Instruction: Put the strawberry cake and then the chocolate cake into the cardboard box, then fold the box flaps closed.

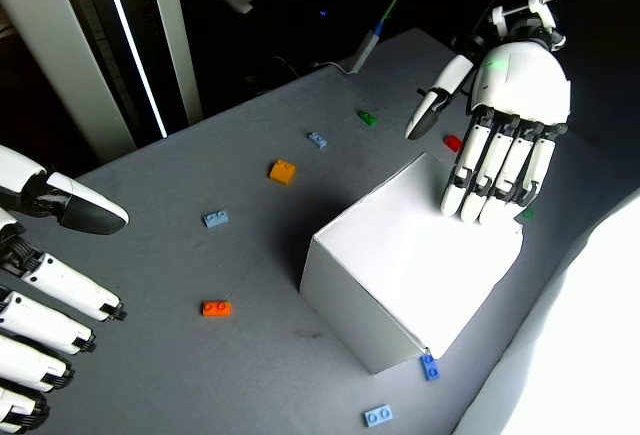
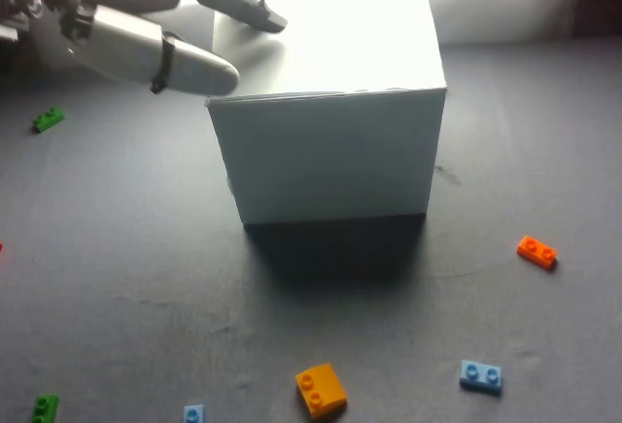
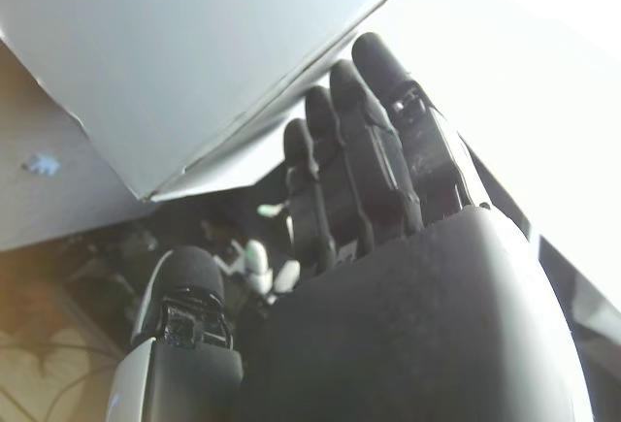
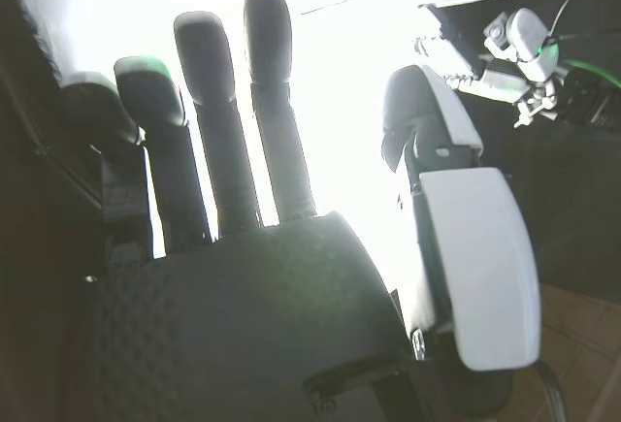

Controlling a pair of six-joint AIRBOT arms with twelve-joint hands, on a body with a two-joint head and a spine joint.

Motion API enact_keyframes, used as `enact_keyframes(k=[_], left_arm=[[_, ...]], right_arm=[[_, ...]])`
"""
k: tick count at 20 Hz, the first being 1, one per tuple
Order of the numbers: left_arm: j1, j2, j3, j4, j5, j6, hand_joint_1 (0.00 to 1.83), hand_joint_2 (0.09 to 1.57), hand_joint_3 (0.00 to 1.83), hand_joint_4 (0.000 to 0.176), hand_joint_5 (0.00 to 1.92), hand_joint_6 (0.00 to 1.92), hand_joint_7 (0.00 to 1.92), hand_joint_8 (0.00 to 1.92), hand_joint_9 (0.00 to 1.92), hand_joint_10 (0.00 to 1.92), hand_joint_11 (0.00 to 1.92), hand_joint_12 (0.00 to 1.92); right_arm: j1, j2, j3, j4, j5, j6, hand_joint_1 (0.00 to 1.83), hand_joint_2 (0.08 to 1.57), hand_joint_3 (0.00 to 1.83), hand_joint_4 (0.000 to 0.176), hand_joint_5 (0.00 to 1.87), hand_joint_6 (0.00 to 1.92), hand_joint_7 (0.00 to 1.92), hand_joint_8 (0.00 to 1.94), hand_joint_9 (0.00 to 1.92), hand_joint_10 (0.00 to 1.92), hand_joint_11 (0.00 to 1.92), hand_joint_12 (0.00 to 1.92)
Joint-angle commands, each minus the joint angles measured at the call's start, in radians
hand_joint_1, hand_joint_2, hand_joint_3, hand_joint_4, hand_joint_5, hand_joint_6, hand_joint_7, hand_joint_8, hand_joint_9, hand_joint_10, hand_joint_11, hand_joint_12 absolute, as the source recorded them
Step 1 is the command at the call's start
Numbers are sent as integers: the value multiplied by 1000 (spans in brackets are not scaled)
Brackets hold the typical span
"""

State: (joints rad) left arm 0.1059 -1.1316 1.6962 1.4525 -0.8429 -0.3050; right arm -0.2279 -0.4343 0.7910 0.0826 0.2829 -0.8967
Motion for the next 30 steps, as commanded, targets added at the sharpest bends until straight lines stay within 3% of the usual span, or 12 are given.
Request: enact_keyframes(k=[1, 9, 18, 19, 20, 21, 22, 23, 24, 25, 26, 30], left_arm=[[-17, 10, 17, -72, -17, 1, 0, 1279, 0, 0, 459, 0, 578, 0, 627, 2, 240, 987], [-41, 10, 146, -13, -87, -2, 0, 1276, 0, 0, 493, 11, 633, 14, 667, 14, 261, 1048], [20, 22, 204, 95, -228, -11, 138, 1284, 0, 0, 809, 14, 984, 28, 945, 68, 408, 1184], [28, 26, 200, 103, -248, -11, 168, 1274, 0, 0, 951, 8, 1134, 32, 935, 450, 440, 1336], [43, 33, 193, 106, -268, -7, 168, 1274, 0, 0, 951, 8, 1134, 32, 935, 450, 440, 1336], [53, 39, 188, 106, -291, 1, 201, 1282, 1, 0, 1091, 31, 1178, 312, 828, 1178, 511, 1560], [61, 47, 179, 106, -317, 8, 201, 1282, 1, 0, 1091, 31, 1178, 312, 828, 1178, 511, 1560], [63, 55, 171, 106, -342, 10, 153, 1307, 2, 0, 1129, 69, 1060, 808, 844, 1457, 616, 1709], [64, 68, 156, 107, -379, 10, 98, 1336, 4, 0, 909, 878, 998, 1202, 884, 1628, 720, 1824], [63, 75, 146, 106, -395, 10, 113, 1334, 1, 0, 808, 1410, 987, 1464, 923, 1753, 810, 1891], [63, 91, 127, 107, -424, 10, 120, 1338, 1, 0, 771, 1629, 991, 1552, 953, 1793, 841, 1915], [62, 129, 70, 116, -484, -14, 157, 1371, 0, 0, 850, 1525, 1084, 1556, 1074, 1763, 956, 1902]], right_arm=[[13, 12, 3, 7, 110, -1, 67, 1283, 1, 0, 707, 1307, 789, 1551, 627, 1915, 431, 1921], [13, 12, -2, 6, 109, -1, 34, 1287, 0, 0, 717, 1392, 845, 1552, 683, 1921, 436, 1921], [13, 12, -7, 0, 108, -1, 49, 1288, 0, 0, 698, 1386, 788, 1576, 609, 1921, 336, 1921], [13, 12, -8, 0, 108, -1, 39, 1293, 2, 0, 682, 1436, 777, 1627, 609, 1921, 327, 1921], [13, 12, -8, -1, 108, -1, 39, 1293, 2, 0, 682, 1436, 777, 1627, 609, 1921, 327, 1921], [13, 12, -8, -1, 108, -1, 82, 1284, 0, 0, 706, 1425, 808, 1648, 637, 1921, 383, 1921], [13, 12, -8, -2, 108, -1, 82, 1284, 0, 0, 706, 1425, 808, 1648, 637, 1921, 383, 1921], [13, 12, -8, -2, 108, -1, 92, 1284, 0, 0, 725, 1461, 825, 1663, 692, 1921, 452, 1921], [13, 12, -8, -2, 107, -1, 53, 1292, 2, 0, 737, 1555, 866, 1631, 730, 1921, 474, 1921], [13, 12, -8, -3, 106, -1, 34, 1298, 4, 0, 732, 1637, 902, 1592, 750, 1889, 431, 1921], [13, 12, -9, -4, 104, -1, 32, 1299, 3, 0, 734, 1674, 916, 1582, 757, 1880, 412, 1921], [13, 13, -11, -6, 103, -1, 47, 1311, 4, 0, 754, 1676, 958, 1548, 816, 1833, 440, 1921]])
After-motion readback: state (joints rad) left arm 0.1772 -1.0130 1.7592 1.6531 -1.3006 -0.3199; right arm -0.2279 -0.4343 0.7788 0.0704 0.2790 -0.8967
